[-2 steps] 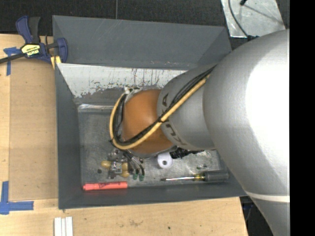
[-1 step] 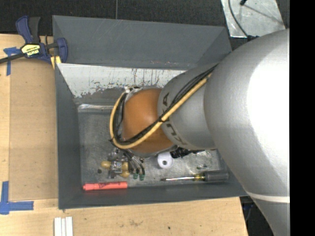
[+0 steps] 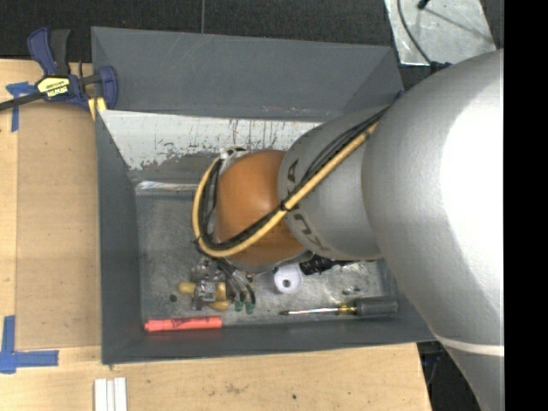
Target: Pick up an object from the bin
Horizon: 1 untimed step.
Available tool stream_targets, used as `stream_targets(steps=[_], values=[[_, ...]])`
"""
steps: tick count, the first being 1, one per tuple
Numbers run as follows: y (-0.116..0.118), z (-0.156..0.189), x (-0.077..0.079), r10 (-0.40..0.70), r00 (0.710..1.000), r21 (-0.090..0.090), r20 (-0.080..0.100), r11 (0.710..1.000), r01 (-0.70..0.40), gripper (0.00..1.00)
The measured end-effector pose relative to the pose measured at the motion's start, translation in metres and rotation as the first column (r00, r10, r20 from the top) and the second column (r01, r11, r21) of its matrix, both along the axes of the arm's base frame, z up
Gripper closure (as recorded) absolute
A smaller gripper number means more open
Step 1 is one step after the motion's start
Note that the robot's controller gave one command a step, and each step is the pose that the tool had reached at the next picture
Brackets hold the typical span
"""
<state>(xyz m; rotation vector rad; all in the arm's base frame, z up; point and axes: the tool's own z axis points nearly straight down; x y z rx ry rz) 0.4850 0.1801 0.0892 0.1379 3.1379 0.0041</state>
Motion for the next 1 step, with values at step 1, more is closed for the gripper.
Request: stream_targets(steps=[1], values=[[-0.0012, 0.0189, -0.0006, -0.001, 1.0, -0.003, -0.003, 1.0, 0.001, 1.0]])
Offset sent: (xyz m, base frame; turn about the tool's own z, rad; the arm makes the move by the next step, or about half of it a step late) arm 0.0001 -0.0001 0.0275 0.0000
